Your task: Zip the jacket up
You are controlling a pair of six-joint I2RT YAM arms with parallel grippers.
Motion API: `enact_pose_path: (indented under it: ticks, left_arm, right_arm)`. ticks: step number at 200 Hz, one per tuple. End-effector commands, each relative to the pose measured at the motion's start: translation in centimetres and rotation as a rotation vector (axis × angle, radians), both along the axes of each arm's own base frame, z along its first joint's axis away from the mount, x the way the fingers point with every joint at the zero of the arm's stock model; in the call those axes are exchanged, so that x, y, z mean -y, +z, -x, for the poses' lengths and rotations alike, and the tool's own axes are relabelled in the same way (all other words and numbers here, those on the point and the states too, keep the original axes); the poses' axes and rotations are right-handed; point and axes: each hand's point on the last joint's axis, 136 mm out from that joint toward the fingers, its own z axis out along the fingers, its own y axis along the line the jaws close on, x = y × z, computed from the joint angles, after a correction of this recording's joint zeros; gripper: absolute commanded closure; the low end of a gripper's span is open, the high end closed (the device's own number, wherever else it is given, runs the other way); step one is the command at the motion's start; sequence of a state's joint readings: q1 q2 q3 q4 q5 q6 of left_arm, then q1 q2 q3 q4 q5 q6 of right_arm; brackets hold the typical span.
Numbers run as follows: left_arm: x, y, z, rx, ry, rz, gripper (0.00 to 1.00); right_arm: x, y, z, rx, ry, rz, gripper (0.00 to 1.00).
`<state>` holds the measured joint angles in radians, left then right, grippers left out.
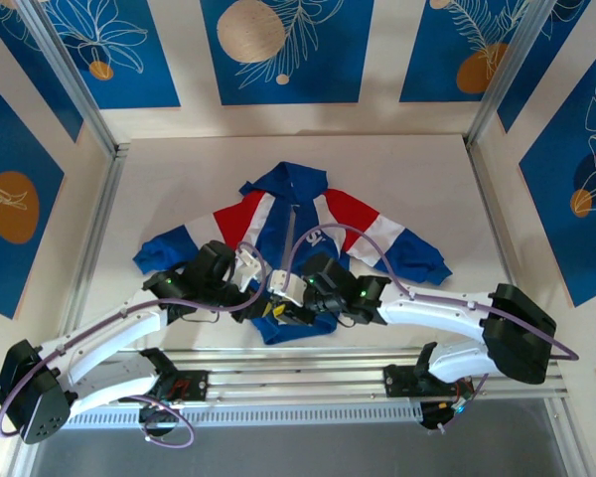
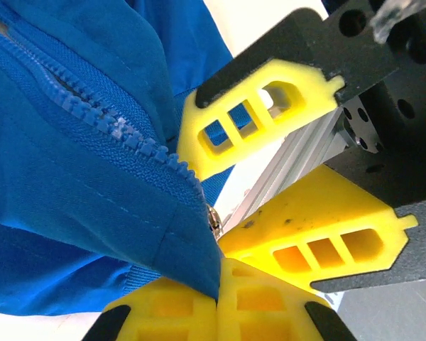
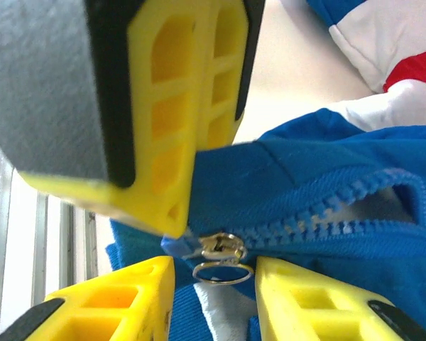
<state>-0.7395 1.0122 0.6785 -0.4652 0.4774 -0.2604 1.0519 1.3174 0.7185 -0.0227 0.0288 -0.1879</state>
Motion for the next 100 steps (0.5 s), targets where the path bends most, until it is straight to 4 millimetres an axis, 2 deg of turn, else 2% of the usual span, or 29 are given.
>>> enact_pose_path:
  ticks: [1, 14, 27, 50, 75, 100]
  left_arm:
    - [-0.3, 0.2, 0.2, 0.006, -0.003, 0.008, 1.0]
    - [-0.4, 0.2, 0.2, 0.007, -0.002, 0.009, 1.0]
    - [-0.4, 0.3, 0.2, 0.008, -0.001, 0.009, 1.0]
    - [-0.6, 0.3, 0.3, 0.011, 0.0, 0.009, 1.0]
    - [-0.7, 0.2, 0.4, 0.012, 0.003, 0.005, 1.0]
    - [-0.7, 0.2, 0.4, 0.014, 0.002, 0.002, 1.0]
  right_arm:
    - [-1.0, 1.3, -1.3, 0.046, -0.053, -0.021, 0.64]
    - [-0.8, 1.2, -2.0, 0.072, -0.087, -0.008, 0.65]
    - [-0.4, 1.1, -2.5, 0.092, -0.113, 0.003, 0.72]
    - [0.0, 0.8, -2.7, 0.105, -0.127, 0.017, 0.77]
    - [0.1, 0.9, -1.8, 0.091, -0.088, -0.001, 0.77]
    - [0.5, 1.1, -1.1, 0.084, -0.068, -0.017, 0.7]
